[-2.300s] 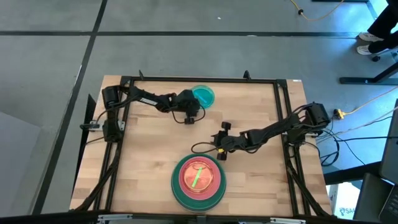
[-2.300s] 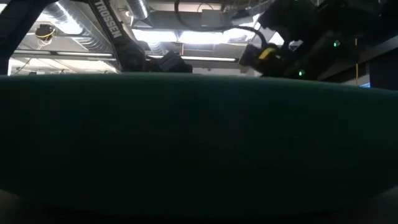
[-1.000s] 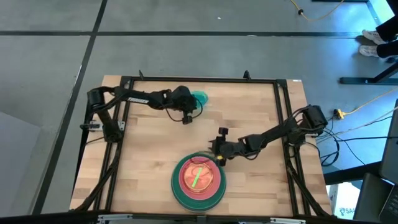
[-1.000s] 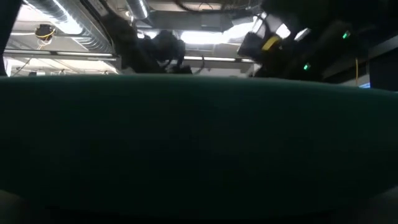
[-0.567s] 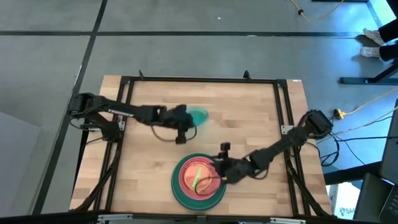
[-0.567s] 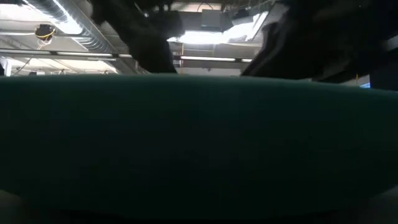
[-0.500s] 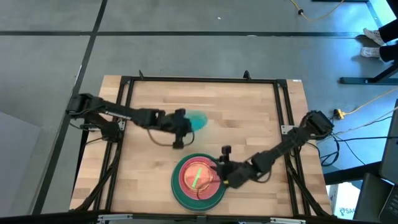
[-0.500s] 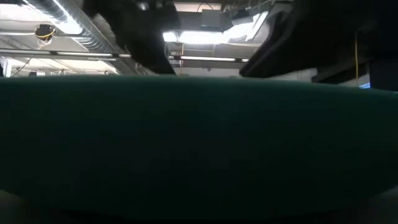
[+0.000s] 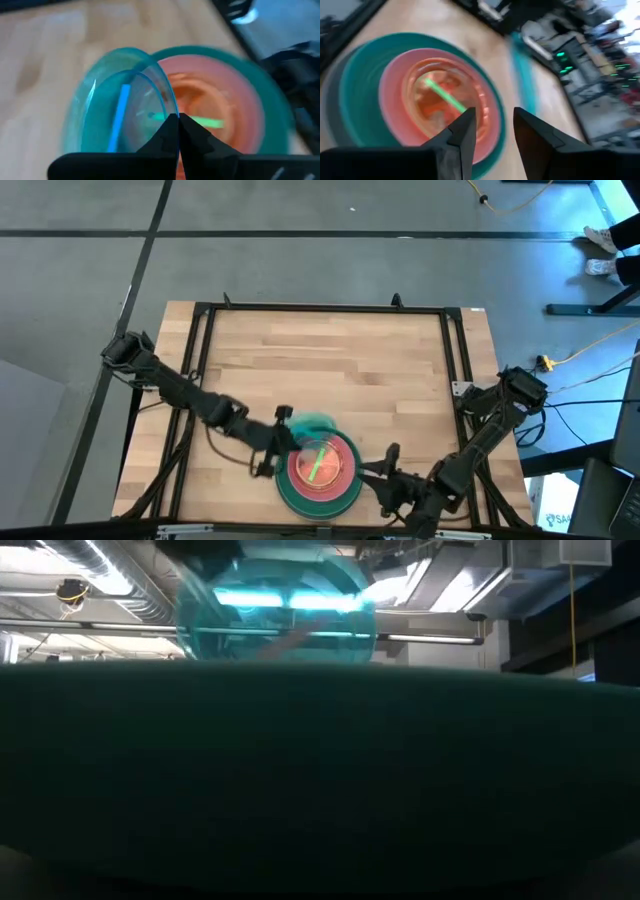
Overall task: Stack plastic plates
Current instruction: Stack the blue transparent plate on the green transparent plate, then move the stack of plates to the center of the table
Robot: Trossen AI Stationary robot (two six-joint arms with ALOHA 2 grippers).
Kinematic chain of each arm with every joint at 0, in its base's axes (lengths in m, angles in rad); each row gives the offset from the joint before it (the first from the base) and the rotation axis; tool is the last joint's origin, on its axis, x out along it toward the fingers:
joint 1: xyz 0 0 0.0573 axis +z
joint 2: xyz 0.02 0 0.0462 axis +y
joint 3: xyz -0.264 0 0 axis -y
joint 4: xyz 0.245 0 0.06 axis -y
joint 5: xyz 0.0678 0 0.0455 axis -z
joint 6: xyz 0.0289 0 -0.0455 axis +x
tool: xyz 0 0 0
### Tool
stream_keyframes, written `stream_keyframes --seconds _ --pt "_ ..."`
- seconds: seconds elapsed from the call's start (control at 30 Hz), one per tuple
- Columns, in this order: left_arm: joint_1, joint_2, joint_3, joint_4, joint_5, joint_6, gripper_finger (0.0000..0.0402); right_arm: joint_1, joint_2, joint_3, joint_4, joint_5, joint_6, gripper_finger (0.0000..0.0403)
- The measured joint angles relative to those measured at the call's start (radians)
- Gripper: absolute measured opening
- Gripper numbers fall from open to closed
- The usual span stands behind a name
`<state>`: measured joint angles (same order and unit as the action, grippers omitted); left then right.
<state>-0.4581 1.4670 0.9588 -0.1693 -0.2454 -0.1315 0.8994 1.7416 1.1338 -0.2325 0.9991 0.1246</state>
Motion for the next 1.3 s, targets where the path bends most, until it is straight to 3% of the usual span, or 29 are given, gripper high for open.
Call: stream_keyframes --seconds 0.13,0.3,0.63,0.97,1.13,1.3 --pt "-0.1 0.024 0.003 0.113 0.0 0.007 0.0 0.013 0.0 0.002 -0.007 0.081 0.0 0.0128" --pt "-0.166 0.096 0.003 0.194 0.002 0.007 0.0 0.001 0.0 0.002 -0.007 0.064 0.003 0.0128" --pt "-0.172 0.222 0.003 0.26 -0.001 0.008 0.0012 -0.012 0.0 0.002 -0.024 0.026 0.038 0.0128" --pt "-0.169 0.229 0.003 0.258 -0.003 0.002 0.0077 -0.012 0.0 0.002 -0.035 -0.004 0.07 0.0128" --pt "-0.17 0.19 0.002 0.124 0.158 -0.111 0.0108 -0.016 0.0 0.003 -0.099 -0.124 0.195 0.0128" --pt "-0.191 0.108 0.002 -0.07 0.359 -0.459 0.0112 -0.016 0.0 0.003 -0.228 -0.355 0.429 0.0128"
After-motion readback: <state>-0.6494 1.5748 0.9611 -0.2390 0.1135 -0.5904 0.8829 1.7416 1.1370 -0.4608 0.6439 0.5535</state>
